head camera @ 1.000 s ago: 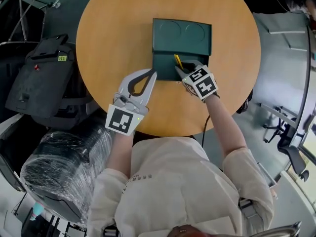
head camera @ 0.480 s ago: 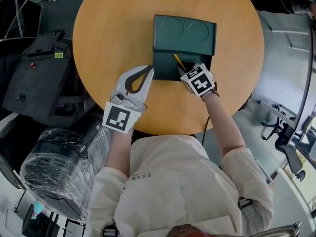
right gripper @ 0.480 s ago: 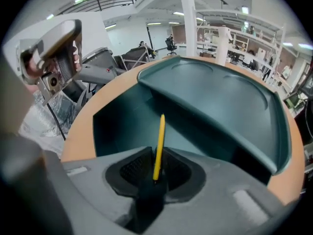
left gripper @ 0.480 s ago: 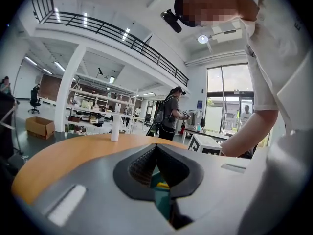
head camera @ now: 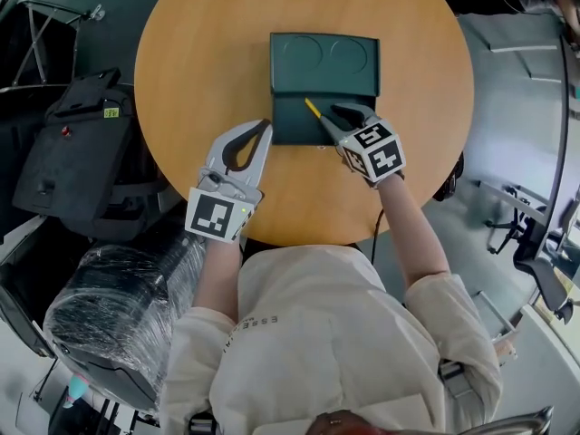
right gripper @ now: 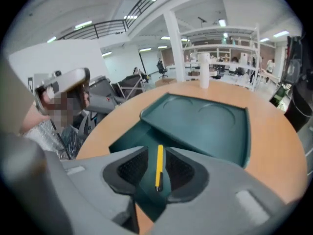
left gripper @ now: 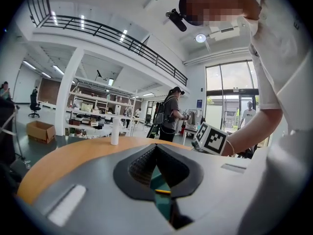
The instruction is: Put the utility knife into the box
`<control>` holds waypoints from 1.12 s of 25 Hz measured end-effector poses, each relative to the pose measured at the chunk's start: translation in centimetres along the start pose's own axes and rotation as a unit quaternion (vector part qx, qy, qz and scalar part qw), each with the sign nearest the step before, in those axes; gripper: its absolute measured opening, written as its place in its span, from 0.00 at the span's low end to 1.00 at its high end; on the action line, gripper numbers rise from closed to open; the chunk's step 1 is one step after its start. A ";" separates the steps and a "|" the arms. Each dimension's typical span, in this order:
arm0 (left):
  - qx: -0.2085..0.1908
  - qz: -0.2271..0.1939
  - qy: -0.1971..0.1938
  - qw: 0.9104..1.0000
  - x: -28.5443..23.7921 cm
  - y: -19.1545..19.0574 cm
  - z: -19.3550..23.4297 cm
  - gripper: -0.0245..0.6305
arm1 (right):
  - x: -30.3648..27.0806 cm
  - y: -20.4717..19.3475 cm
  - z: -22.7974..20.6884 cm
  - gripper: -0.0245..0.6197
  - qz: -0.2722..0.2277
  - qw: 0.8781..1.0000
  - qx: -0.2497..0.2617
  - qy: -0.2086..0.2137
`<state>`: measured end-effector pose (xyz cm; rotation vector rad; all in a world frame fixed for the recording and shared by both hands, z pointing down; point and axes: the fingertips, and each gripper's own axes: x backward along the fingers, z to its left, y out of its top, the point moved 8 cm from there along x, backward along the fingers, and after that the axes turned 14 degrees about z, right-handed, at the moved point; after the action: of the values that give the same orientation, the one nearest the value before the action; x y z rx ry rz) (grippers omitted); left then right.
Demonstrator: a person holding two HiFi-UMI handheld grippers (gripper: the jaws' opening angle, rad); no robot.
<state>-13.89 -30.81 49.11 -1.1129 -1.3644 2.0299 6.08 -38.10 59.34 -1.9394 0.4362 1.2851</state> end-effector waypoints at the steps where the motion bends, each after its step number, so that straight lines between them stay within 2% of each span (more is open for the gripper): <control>1: -0.004 -0.003 0.001 1.000 0.1 0.4 -0.2 0.06 | 1.3 0.3 0.1 0.19 -0.030 1.000 -0.009 -0.003; 2: -0.007 -0.007 0.002 1.000 0.2 0.9 -0.5 0.06 | 2.7 0.6 0.3 0.17 -0.061 0.998 -0.018 -0.007; 4: -0.015 -0.014 0.003 1.000 0.5 1.9 -1.2 0.06 | 5.7 1.0 0.8 0.03 -0.128 0.991 -0.032 -0.017; 9: -0.036 -0.034 0.008 0.999 2.0 4.8 -4.1 0.06 | 13.6 0.4 3.1 0.03 -0.274 0.960 -0.034 -0.046; 13: -0.058 -0.055 0.007 0.997 3.3 6.8 -7.2 0.06 | 18.9 -1.5 4.8 0.03 -0.359 0.930 -0.024 -0.075; 16: -0.079 -0.069 0.009 0.994 3.8 7.9 -9.4 0.06 | 21.7 -3.1 5.8 0.03 -0.387 0.917 -0.009 -0.093; 19: -0.081 -0.082 0.017 0.993 4.3 8.2 -11.4 0.06 | 23.8 -4.9 7.0 0.03 -0.403 0.909 0.016 -0.102; 24: -0.086 -0.099 0.029 0.991 5.9 7.4 -14.1 0.06 | 25.2 -7.8 8.4 0.03 -0.407 0.907 0.036 -0.101; 28: -0.083 -0.102 0.038 0.991 7.3 6.7 -15.2 0.06 | 25.0 -9.5 8.8 0.03 -0.401 0.911 0.031 -0.093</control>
<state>-5.21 -19.97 37.47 -1.0597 -1.5629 1.7390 17.45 -22.31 39.03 -1.6349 -0.3918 0.8661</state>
